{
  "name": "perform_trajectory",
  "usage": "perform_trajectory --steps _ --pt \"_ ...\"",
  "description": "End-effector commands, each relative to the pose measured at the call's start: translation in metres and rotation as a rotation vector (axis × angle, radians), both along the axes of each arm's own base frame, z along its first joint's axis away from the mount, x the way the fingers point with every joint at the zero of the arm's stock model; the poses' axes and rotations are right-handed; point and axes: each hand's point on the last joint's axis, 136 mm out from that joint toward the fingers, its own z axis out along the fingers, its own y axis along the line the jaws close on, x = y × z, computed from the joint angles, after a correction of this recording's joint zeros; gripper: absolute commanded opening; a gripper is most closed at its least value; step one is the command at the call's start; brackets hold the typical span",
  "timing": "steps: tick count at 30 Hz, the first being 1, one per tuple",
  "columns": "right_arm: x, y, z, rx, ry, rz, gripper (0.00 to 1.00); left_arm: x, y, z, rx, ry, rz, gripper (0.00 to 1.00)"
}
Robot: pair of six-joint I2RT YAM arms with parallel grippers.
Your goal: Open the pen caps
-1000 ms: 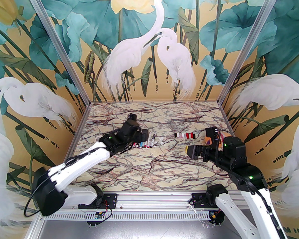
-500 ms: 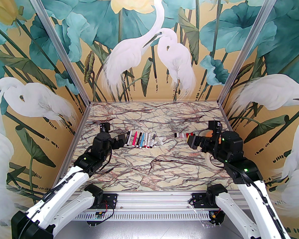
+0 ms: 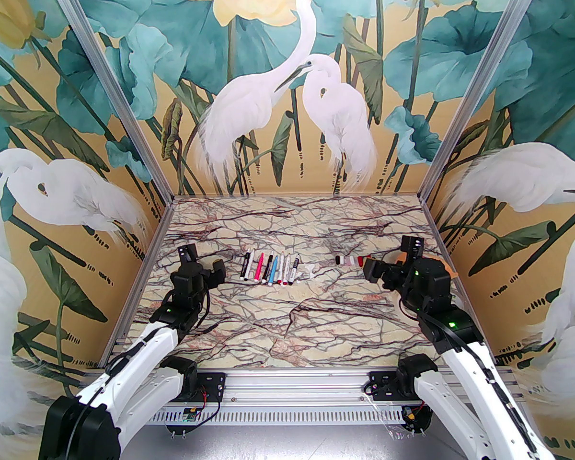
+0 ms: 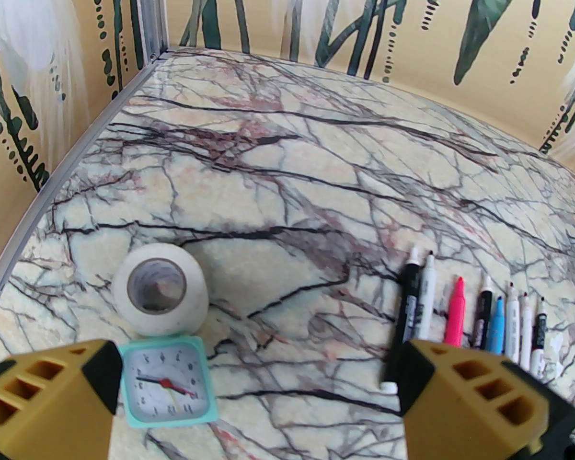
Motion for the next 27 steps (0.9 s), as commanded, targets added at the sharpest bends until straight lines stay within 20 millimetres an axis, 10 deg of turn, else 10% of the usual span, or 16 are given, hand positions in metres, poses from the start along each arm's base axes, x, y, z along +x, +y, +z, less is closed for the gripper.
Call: perform_trajectory --steps 1,27 --pt "0.012 -0.014 0.008 -0.033 -0.078 -0.085 0.99 0.019 -0.002 0.018 0.055 -0.093 -0.050 1.00" --pt "0.043 -0.048 -0.042 -0.198 -0.192 -0.261 0.99 0.076 0.002 -0.023 0.053 -0.246 -0.186 0.99"
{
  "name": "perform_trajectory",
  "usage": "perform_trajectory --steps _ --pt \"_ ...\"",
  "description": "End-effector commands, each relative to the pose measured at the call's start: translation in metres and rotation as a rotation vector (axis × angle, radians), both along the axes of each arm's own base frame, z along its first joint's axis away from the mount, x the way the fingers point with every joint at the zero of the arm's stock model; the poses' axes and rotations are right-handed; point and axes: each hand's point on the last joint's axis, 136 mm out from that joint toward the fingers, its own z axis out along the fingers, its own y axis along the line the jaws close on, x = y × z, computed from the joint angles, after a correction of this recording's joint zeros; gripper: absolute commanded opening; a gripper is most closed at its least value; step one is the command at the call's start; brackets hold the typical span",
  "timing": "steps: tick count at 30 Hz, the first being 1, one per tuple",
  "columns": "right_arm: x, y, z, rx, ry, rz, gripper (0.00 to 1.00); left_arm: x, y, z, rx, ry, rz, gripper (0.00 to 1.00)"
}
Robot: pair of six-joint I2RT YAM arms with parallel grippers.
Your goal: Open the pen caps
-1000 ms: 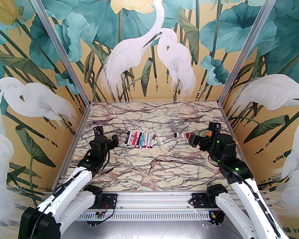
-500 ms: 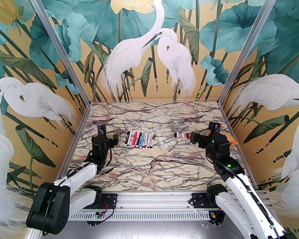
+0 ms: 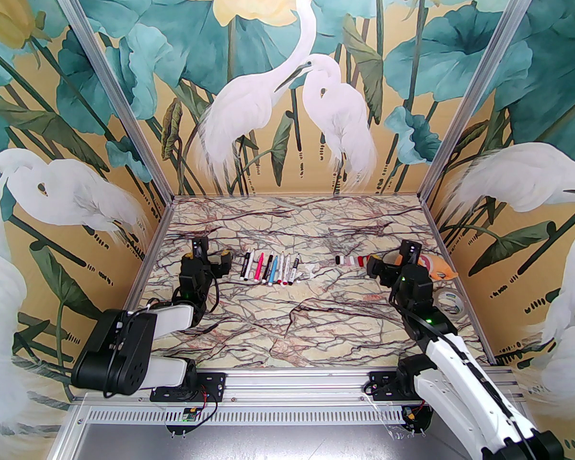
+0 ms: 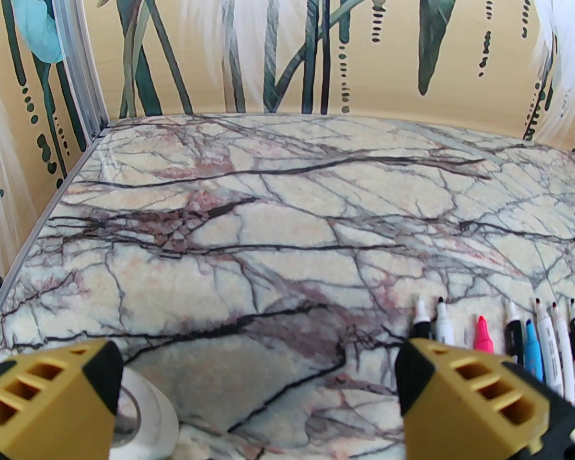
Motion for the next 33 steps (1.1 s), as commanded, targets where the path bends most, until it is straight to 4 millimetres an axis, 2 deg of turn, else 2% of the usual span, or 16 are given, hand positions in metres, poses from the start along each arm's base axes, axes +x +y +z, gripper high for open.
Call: perform_trajectory --steps 1,6,14,19,25,28,33 --pt "0.012 -0.011 0.008 -0.040 -0.088 -0.055 0.99 0.011 0.006 0.005 -0.064 -0.082 -0.039 1.00" --pt "0.030 -0.017 0.003 -0.077 -0.073 -0.062 0.99 0.023 0.007 0.000 -0.099 -0.011 -0.062 1.00" --pt "0.055 -0.022 -0.010 -0.117 -0.057 -0.055 0.99 0.022 0.008 0.000 -0.110 -0.019 -0.070 1.00" --pt "0.065 -0.026 -0.022 -0.138 -0.044 -0.052 0.99 0.022 0.008 0.000 -0.109 -0.018 -0.072 1.00" --pt "0.089 -0.030 -0.044 -0.178 -0.008 -0.028 0.99 0.022 0.008 0.000 -0.109 -0.018 -0.073 1.00" --pt "0.093 -0.022 -0.046 -0.157 -0.006 0.021 0.99 0.022 0.008 0.000 -0.109 -0.018 -0.072 1.00" --pt "0.089 -0.027 -0.039 -0.178 -0.081 0.007 0.99 0.022 0.008 0.000 -0.109 -0.019 -0.074 0.99"
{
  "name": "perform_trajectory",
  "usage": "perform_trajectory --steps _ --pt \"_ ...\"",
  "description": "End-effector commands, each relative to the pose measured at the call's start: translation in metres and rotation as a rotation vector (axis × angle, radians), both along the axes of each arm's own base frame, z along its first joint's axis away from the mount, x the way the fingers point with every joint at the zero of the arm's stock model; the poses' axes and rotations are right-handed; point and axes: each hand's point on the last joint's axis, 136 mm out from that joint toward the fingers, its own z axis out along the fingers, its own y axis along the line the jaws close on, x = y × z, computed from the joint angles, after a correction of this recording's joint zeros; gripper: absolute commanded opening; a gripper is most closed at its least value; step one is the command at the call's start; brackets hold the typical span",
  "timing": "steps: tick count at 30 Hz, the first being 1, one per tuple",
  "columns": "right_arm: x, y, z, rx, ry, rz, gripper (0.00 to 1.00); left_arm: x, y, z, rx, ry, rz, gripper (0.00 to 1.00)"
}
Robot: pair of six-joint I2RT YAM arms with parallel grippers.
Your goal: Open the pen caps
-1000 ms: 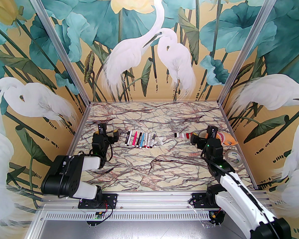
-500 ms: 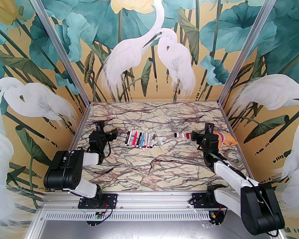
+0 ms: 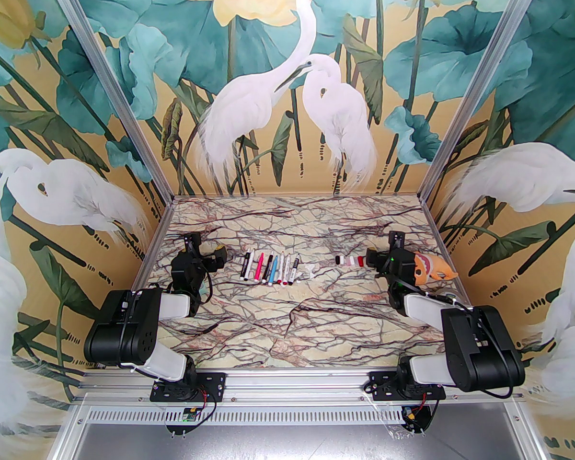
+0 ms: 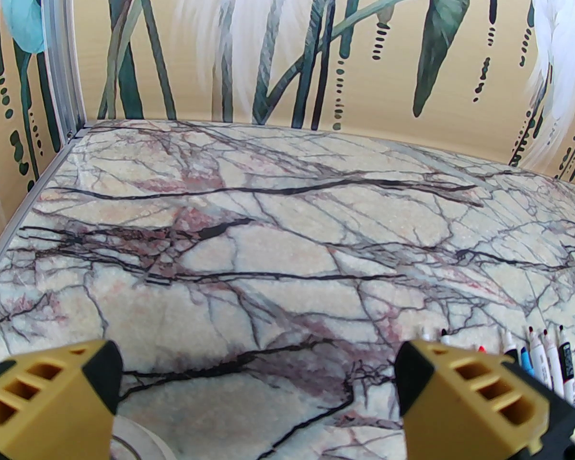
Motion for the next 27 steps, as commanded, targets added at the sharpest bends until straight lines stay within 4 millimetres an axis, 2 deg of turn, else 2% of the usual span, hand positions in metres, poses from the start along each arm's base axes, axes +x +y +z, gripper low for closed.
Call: perform_trajectory --steps 1,3,7,9,27 --pt "0.003 -0.003 0.020 -0.010 -0.126 0.012 0.99 0.002 -0.001 0.001 -0.017 0.000 -0.012 1.00" --pt "0.002 -0.008 0.012 0.015 -0.131 -0.001 0.99 0.002 -0.001 0.001 -0.017 0.000 -0.011 1.00" --pt "0.008 -0.007 -0.002 0.020 -0.143 0.015 0.99 0.002 -0.001 0.001 -0.017 0.001 -0.011 1.00" --pt "0.012 -0.012 -0.007 0.038 -0.083 -0.003 0.99 0.002 -0.001 0.001 -0.017 -0.001 -0.011 0.99" --pt "0.013 -0.013 -0.007 0.049 -0.086 0.004 0.99 0.001 0.000 0.001 -0.017 -0.003 -0.006 0.99"
